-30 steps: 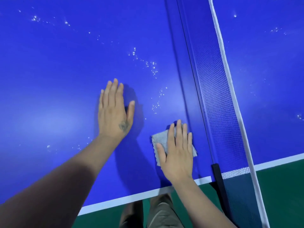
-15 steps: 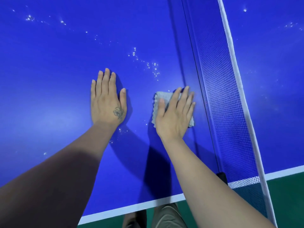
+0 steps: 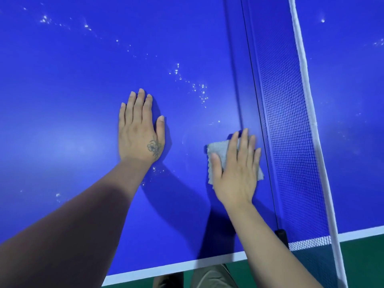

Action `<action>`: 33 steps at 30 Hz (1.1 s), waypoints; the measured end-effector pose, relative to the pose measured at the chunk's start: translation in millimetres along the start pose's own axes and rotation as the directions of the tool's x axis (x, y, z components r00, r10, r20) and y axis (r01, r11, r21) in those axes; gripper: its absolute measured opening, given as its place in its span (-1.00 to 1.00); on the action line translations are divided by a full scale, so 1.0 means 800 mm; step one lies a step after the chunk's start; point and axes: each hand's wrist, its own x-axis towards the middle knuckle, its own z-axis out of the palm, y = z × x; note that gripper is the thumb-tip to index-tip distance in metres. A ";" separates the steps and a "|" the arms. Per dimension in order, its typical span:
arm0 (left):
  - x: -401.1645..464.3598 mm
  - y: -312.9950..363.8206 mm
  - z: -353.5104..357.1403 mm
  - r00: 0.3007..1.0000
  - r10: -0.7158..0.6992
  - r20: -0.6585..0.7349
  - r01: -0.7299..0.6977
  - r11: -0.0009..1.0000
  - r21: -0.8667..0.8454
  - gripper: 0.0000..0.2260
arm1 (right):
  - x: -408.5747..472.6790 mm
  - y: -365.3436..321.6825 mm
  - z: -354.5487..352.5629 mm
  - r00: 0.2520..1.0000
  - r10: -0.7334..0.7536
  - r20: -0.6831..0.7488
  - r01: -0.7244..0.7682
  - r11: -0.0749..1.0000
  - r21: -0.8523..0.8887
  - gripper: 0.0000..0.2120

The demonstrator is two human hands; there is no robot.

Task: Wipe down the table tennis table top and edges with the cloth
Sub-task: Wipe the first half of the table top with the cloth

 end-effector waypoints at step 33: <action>0.047 0.014 0.007 0.999 0.008 0.032 -0.008 1.000 0.026 -0.41 | 0.172 -0.013 -0.001 0.998 0.064 -0.021 -0.063 0.998 0.026 -0.25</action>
